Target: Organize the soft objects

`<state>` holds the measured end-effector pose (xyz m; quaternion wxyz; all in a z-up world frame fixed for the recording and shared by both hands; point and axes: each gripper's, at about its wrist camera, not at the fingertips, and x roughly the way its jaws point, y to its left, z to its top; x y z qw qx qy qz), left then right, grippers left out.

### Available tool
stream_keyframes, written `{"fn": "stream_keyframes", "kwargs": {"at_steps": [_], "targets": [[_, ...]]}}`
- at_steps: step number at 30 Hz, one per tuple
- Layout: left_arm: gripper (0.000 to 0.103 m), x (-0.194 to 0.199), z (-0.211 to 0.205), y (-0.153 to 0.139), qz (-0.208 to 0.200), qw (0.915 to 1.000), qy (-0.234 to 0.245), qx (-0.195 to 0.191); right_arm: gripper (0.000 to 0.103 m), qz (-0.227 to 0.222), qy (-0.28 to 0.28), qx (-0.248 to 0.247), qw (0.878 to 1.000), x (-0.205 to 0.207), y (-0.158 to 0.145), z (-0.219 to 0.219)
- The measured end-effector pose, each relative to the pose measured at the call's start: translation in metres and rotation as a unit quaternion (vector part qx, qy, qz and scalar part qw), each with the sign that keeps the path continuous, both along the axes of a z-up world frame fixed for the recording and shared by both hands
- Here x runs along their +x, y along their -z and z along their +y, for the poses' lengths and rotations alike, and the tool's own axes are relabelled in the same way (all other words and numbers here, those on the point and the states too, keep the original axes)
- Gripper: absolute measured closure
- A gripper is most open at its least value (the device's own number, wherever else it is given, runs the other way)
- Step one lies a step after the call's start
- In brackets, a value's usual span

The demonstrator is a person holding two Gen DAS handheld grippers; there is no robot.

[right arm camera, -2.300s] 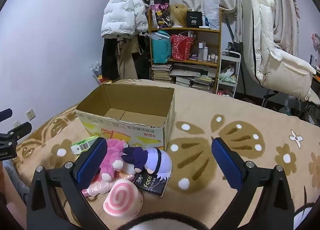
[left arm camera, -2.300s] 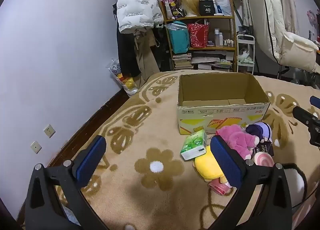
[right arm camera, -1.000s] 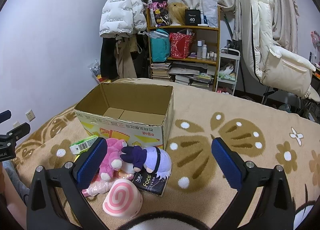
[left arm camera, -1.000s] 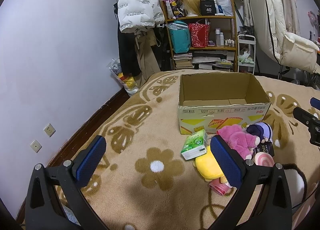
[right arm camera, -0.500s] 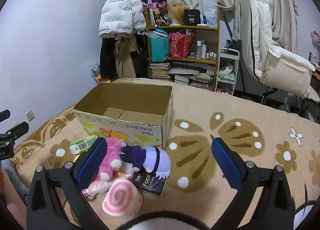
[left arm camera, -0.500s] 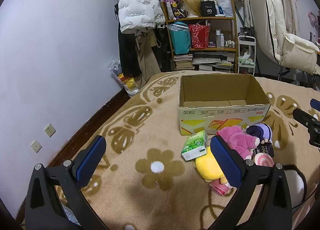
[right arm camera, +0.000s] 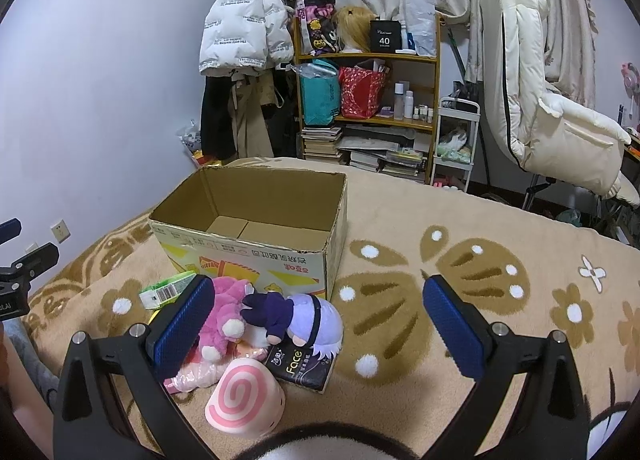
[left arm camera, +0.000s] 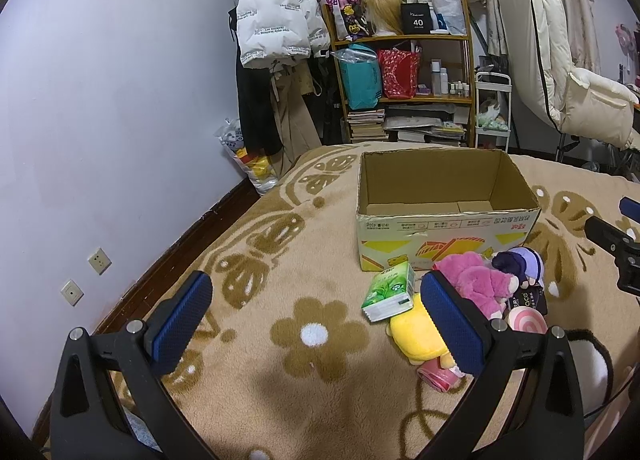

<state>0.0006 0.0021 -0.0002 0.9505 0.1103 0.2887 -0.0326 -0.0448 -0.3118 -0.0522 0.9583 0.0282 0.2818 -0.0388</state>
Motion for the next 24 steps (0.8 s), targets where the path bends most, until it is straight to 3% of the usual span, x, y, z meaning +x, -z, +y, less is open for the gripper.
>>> {"fn": "stream_keyframes", "kwargs": {"at_steps": [24], "targets": [[0.000,-0.0008,-0.0003,0.0008,0.000,1.0000,0.000,0.001,0.000,0.001,-0.001,-0.007,1.000,-0.0009,-0.0019,0.0032]]}}
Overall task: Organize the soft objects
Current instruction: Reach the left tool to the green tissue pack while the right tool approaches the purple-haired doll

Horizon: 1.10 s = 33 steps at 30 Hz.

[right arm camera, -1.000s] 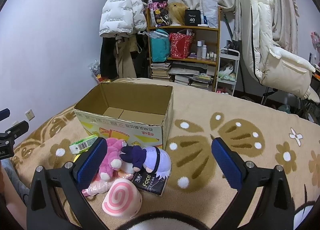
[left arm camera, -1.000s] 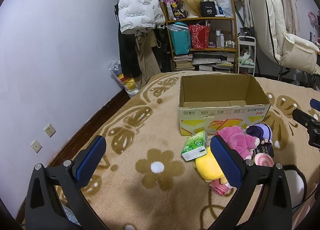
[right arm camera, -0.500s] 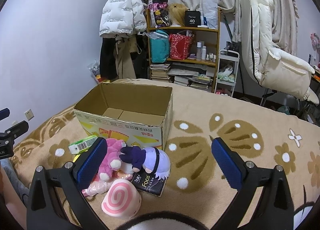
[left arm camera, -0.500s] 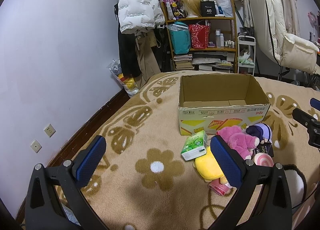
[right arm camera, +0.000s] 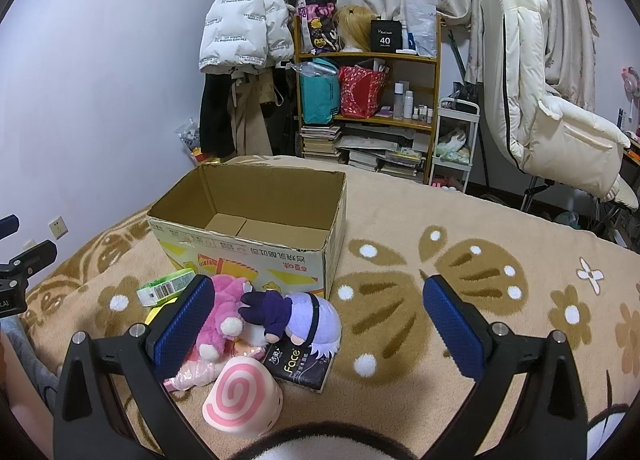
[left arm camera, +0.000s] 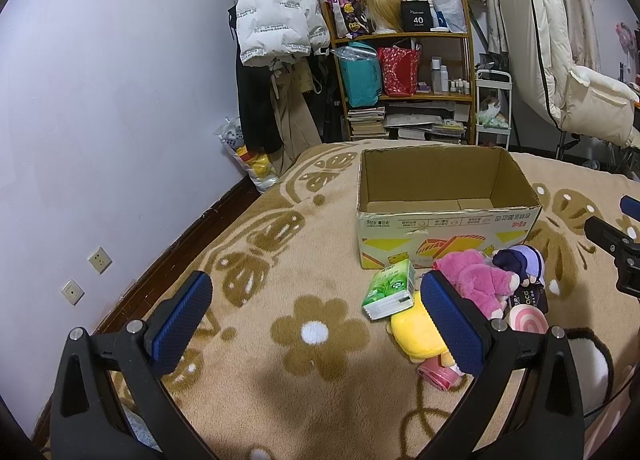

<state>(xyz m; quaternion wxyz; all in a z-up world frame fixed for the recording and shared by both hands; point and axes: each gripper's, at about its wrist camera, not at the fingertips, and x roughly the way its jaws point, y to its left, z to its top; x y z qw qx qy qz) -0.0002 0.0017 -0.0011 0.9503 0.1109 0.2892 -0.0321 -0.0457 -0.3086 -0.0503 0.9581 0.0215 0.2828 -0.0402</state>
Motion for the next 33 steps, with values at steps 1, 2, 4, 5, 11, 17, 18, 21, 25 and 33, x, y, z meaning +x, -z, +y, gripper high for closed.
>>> {"fn": "stream_keyframes", "kwargs": {"at_steps": [1,2,4,5,11,17,18,21,25,33], "targets": [[0.000,0.000,0.000,0.000,0.000,1.0000,0.000,0.000,0.000,0.000,0.000,0.001,1.000,0.000,0.000,0.000],[0.000,0.001,0.000,0.000,0.001,1.0000,0.000,0.000,0.000,0.001,0.001,0.001,1.000,0.000,0.000,0.000],[0.000,0.000,0.000,0.002,0.003,1.0000,0.000,0.001,0.000,0.002,0.000,0.002,1.000,0.000,0.001,0.000],[0.000,0.000,0.001,0.003,0.006,1.0000,0.000,0.000,0.000,0.005,0.000,0.002,1.000,0.000,0.001,0.000],[0.000,0.010,0.000,0.010,0.040,0.9992,-0.008,0.002,0.000,0.017,0.003,-0.001,1.000,0.003,0.002,0.000],[0.000,0.033,0.005,0.014,0.073,0.9968,-0.029,-0.017,0.000,0.040,0.004,0.007,0.999,0.022,0.012,-0.001],[0.000,0.036,0.005,0.014,0.074,0.9967,-0.030,-0.017,0.000,0.042,0.004,0.008,0.999,0.026,0.013,-0.001],[0.000,0.046,0.004,0.015,0.078,0.9963,-0.032,-0.016,0.000,0.047,0.001,0.006,0.999,0.034,0.017,-0.001],[0.000,0.068,0.002,0.017,0.101,0.9944,-0.028,-0.018,0.000,0.056,-0.004,0.011,0.998,0.046,0.023,-0.002],[0.000,0.115,-0.002,0.024,0.132,0.9903,-0.031,-0.031,0.000,0.080,-0.013,0.026,0.996,0.073,0.045,-0.004]]}}
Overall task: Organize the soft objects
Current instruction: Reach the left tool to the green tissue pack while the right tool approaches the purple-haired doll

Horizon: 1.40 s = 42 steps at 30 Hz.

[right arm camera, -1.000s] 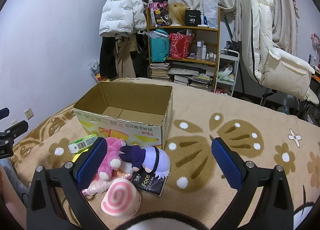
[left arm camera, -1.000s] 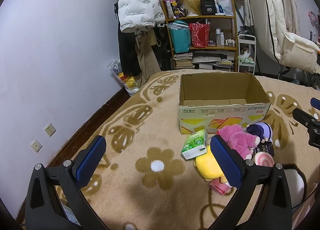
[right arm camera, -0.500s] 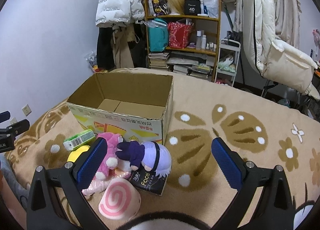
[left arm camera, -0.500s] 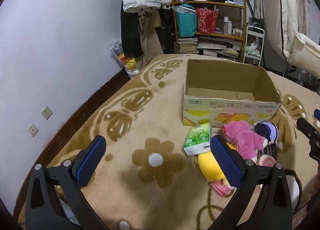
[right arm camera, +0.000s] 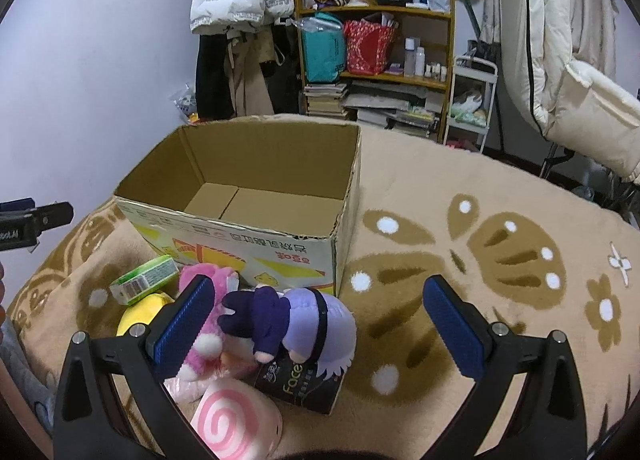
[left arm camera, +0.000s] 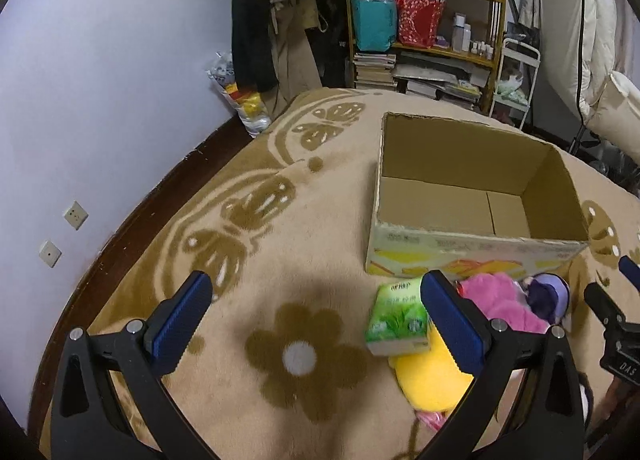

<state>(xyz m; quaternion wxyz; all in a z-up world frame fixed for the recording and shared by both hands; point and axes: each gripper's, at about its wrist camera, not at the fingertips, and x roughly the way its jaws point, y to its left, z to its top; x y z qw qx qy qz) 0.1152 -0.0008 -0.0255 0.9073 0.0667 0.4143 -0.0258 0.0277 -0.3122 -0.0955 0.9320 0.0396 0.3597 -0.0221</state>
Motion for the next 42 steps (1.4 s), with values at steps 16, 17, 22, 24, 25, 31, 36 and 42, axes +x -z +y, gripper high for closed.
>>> {"fn": "stream_keyframes", "kwargs": {"at_steps": [16,17,22,24,25,31,36,42], "targets": [[0.000,0.042,-0.013,0.057,0.080,0.9965,0.013,-0.017,0.000,0.060,-0.025,0.006,0.998,0.031,0.045,0.016],[0.000,0.043,-0.014,0.059,0.084,0.9962,0.015,-0.017,0.000,0.063,-0.025,0.007,0.998,0.031,0.047,0.016],[0.000,0.044,-0.027,0.075,0.106,0.9938,0.033,-0.011,0.000,0.074,-0.024,0.029,0.997,0.035,0.054,0.012],[0.000,0.043,-0.032,0.079,0.111,0.9929,0.043,-0.007,0.000,0.075,-0.024,0.039,0.996,0.037,0.056,0.009],[0.000,0.043,-0.035,0.080,0.112,0.9927,0.045,-0.004,0.000,0.077,-0.025,0.044,0.996,0.037,0.056,0.008],[0.000,0.045,-0.042,0.096,0.128,0.9900,0.058,0.009,0.000,0.103,-0.019,0.099,0.990,0.040,0.069,0.000],[0.000,0.047,-0.047,0.101,0.131,0.9893,0.064,0.011,0.000,0.105,-0.019,0.106,0.989,0.042,0.072,-0.002],[0.000,0.045,-0.054,0.108,0.134,0.9881,0.071,0.026,0.000,0.115,-0.023,0.122,0.986,0.044,0.073,-0.006]]}}
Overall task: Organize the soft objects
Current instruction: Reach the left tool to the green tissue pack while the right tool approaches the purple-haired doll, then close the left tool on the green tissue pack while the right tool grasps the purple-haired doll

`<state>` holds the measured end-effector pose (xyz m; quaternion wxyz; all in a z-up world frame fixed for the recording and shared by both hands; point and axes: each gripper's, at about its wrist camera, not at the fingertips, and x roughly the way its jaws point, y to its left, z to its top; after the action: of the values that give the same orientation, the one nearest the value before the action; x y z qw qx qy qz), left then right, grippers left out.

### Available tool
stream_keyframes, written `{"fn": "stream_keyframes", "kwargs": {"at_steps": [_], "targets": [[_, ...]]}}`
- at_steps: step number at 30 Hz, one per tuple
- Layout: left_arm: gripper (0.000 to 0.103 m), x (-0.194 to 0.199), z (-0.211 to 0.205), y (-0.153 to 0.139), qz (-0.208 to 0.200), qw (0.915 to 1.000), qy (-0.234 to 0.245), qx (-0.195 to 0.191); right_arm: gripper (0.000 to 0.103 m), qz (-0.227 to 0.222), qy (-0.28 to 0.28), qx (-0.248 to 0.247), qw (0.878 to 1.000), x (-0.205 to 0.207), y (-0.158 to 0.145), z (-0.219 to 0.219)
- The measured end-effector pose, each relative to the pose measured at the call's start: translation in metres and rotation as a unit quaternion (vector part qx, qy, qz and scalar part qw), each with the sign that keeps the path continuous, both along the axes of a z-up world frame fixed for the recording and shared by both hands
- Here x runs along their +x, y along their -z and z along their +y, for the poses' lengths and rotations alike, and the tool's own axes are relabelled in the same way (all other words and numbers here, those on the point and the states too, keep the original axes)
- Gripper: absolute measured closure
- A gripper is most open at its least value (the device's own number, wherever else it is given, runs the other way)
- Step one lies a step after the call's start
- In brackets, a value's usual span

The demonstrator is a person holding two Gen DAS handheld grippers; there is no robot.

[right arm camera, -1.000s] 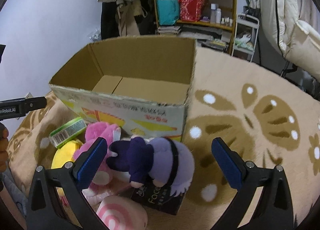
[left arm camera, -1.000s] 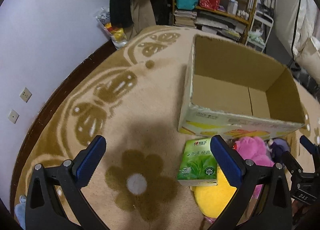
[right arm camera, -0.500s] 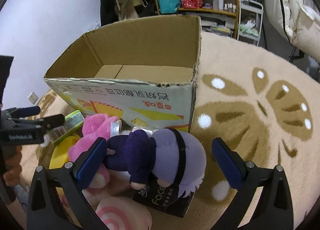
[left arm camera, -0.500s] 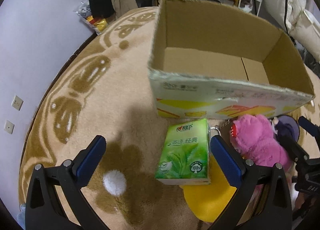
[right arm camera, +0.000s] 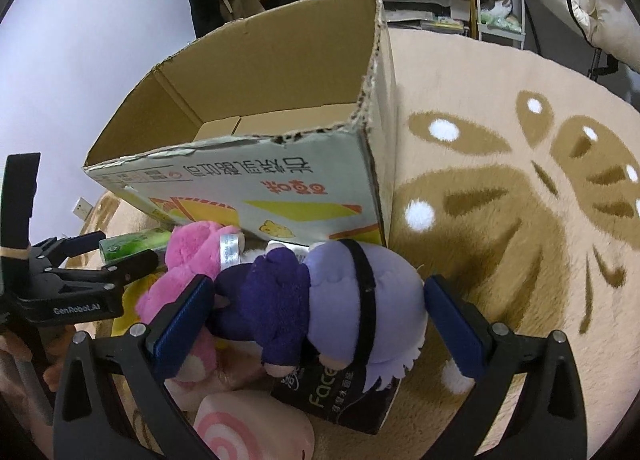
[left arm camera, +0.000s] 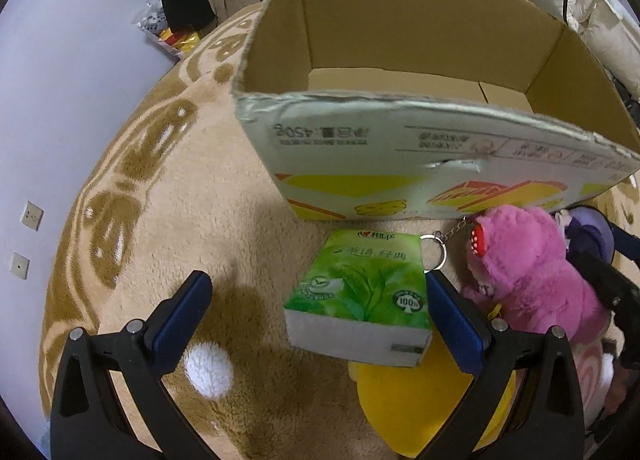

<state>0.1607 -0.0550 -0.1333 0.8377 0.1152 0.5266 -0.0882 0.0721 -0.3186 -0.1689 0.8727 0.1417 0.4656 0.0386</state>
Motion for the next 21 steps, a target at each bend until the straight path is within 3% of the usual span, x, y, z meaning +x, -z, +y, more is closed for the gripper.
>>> {"fn": "stream_keyframes", "kwargs": {"at_steps": [2,5,11,16,21], "targets": [[0.000,-0.001,-0.002,0.001,-0.003,1.0000,0.004,0.006,0.000,0.001,0.000,0.003,1.000,-0.001,-0.001,0.000],[0.009,-0.002,-0.003,0.000,-0.006,1.0000,0.003,0.004,0.000,-0.002,-0.001,0.001,1.000,-0.004,-0.003,0.000],[0.043,-0.010,-0.006,-0.005,0.000,0.9994,0.013,-0.034,0.010,-0.003,0.009,0.019,1.000,-0.008,-0.006,-0.008],[0.044,-0.024,-0.016,-0.010,-0.024,0.9991,0.035,-0.005,0.013,-0.003,0.010,0.022,1.000,-0.009,-0.008,-0.007],[0.044,-0.031,-0.013,-0.019,-0.038,0.9989,0.025,-0.004,0.014,-0.010,0.004,0.010,1.000,-0.012,-0.012,-0.003]]}}
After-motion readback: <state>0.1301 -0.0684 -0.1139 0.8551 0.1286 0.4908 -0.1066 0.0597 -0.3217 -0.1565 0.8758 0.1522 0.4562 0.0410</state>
